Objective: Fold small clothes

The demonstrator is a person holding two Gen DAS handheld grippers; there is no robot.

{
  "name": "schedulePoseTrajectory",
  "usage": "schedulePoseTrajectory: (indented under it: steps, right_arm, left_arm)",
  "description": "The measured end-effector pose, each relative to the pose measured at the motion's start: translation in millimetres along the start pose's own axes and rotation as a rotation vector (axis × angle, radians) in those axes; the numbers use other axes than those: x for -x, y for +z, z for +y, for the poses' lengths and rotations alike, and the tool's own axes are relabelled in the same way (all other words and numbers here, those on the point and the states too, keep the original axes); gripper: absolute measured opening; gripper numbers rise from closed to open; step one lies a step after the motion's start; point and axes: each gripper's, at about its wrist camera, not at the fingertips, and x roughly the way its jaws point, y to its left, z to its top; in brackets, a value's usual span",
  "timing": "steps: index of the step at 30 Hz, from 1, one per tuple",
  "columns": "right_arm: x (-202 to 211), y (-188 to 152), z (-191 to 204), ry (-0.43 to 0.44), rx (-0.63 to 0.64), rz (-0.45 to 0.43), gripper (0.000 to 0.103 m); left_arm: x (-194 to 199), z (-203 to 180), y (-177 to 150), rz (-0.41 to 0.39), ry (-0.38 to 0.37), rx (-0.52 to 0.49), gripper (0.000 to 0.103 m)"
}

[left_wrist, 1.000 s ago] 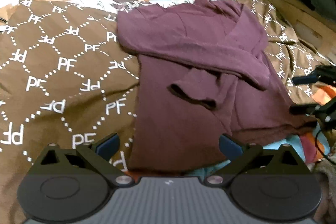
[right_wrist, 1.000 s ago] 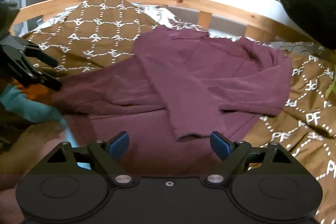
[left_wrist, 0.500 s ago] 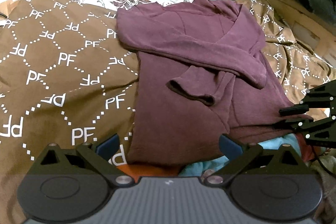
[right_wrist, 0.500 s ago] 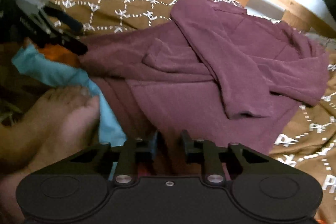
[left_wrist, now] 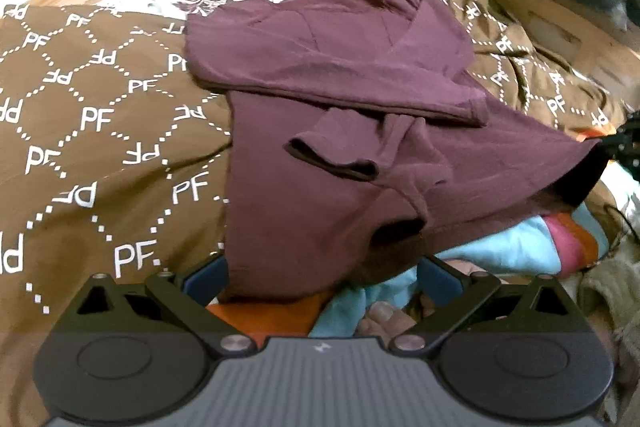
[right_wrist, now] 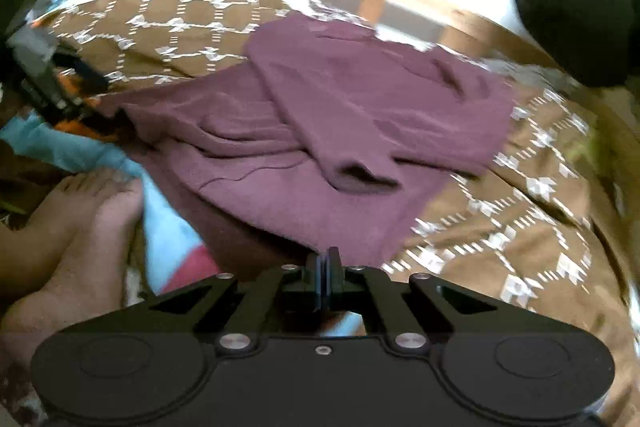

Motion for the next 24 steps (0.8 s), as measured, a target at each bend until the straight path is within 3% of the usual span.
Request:
schedulePoseTrajectory:
  steps: [10,14,17,19,21,24]
  right_arm:
    - [-10,-26,-19,-0.039,-0.049,0.108,0.001]
    - [-12,-28,-22,-0.013,-0.064,0.129,0.005]
    - [-7,-26,-16,0.018,-0.007,0.126,0.022]
    - [-3,-25,-8,0.030,0.068,0.128,0.042]
    - [-2,-25,-1,0.022,0.155,0.130,0.055]
    - [-10,-25,5,0.021,0.244,0.172,0.069]
  left_arm:
    - [-2,-4,-5,0.040,0.041,-0.124,0.102]
    - [-8,-5,-6,0.056,0.063,-0.155,0.102]
    - [-13,-8,-8,0.067,0.070,-0.184,0.102]
    - [-16,-11,-9,0.071,0.080,-0.203,0.102]
    - [-18,-13,-11,0.073,0.092,-0.217,0.102]
    - [-18,-12,-11,0.072,0.092,-0.222,0.102]
